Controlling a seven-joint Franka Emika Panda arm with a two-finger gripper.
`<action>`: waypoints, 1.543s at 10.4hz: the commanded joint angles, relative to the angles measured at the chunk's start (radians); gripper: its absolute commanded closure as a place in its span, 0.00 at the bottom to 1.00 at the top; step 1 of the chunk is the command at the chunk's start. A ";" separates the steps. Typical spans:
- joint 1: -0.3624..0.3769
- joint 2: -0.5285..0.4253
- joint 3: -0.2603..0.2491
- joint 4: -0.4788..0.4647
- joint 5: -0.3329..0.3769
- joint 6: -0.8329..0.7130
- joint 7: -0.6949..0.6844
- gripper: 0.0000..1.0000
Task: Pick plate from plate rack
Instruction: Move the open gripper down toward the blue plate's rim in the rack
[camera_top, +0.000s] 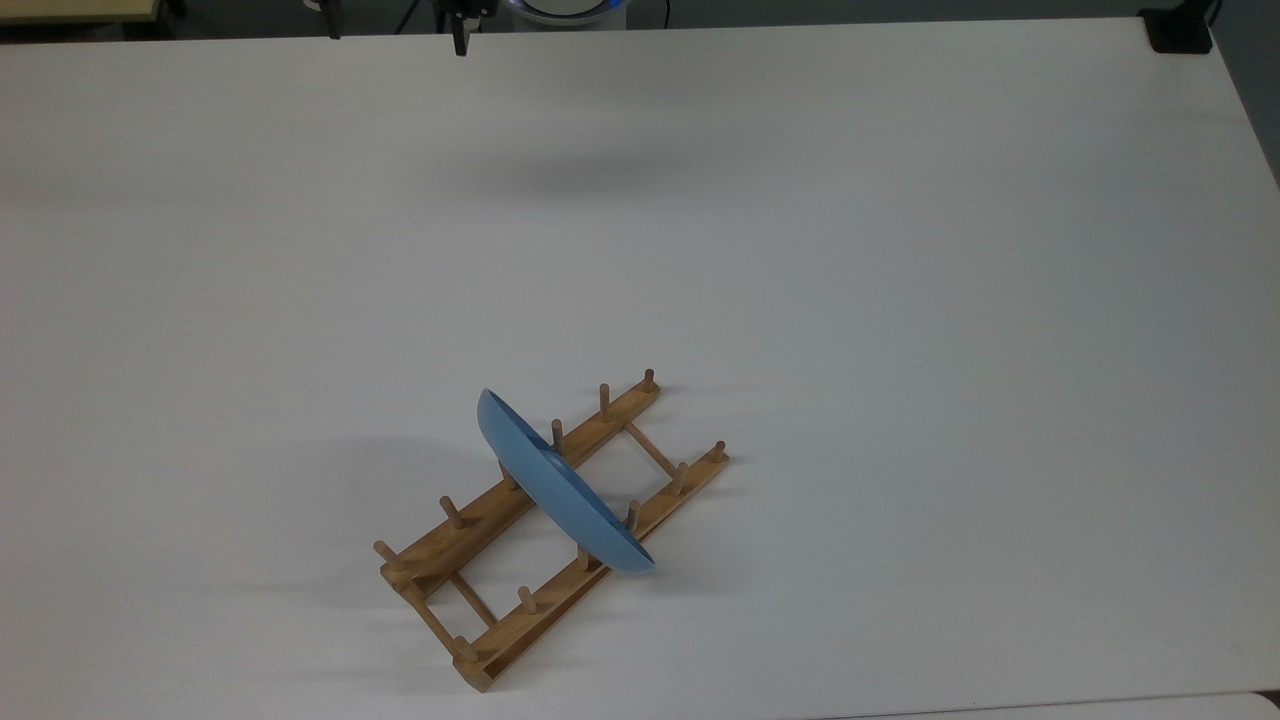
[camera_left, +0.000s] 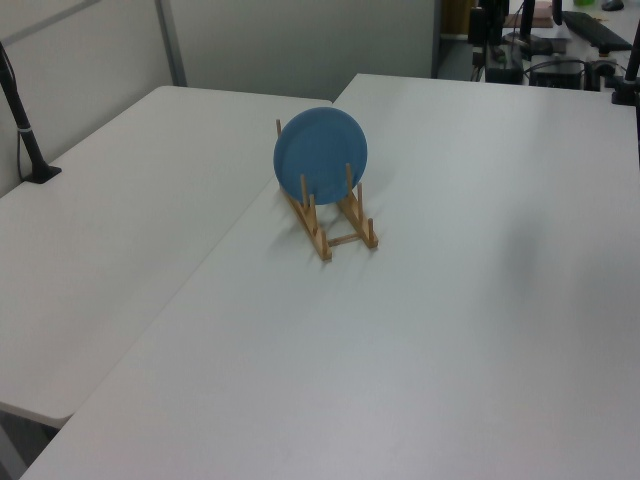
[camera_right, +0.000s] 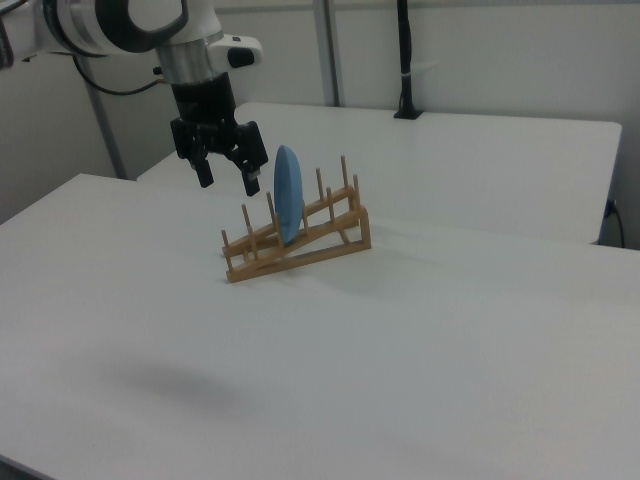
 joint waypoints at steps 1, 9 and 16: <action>0.001 -0.006 -0.003 -0.004 0.018 0.001 -0.029 0.00; 0.006 -0.003 -0.002 -0.004 0.018 0.004 -0.031 0.00; 0.010 0.045 0.006 0.000 0.003 0.213 -0.028 0.00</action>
